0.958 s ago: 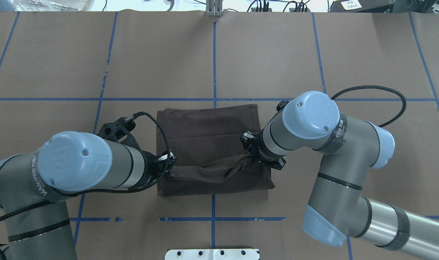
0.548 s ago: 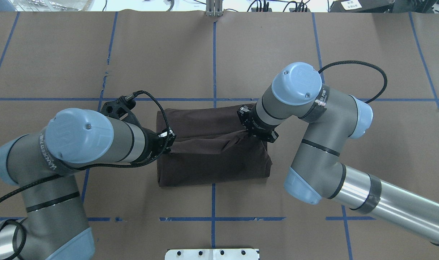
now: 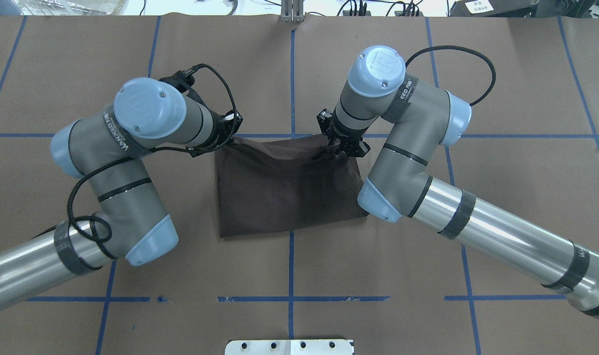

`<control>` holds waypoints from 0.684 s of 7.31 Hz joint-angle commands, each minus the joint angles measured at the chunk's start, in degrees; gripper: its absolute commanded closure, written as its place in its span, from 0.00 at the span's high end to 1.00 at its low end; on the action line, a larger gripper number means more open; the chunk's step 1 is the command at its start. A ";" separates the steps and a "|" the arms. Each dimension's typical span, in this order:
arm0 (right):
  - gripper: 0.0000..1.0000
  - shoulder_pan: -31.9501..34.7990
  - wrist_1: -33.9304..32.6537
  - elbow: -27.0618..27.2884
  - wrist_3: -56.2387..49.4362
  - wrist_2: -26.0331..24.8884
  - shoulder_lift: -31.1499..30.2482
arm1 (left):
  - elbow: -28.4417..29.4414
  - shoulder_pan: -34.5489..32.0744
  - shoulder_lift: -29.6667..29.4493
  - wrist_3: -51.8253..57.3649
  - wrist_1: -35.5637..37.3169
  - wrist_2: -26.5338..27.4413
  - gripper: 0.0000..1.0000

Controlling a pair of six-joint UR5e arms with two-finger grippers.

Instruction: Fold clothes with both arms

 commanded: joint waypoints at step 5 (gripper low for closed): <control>1.00 12.62 0.55 -3.33 -12.14 11.11 -0.28 | 4.66 -6.12 -0.74 20.14 -2.79 -4.04 1.00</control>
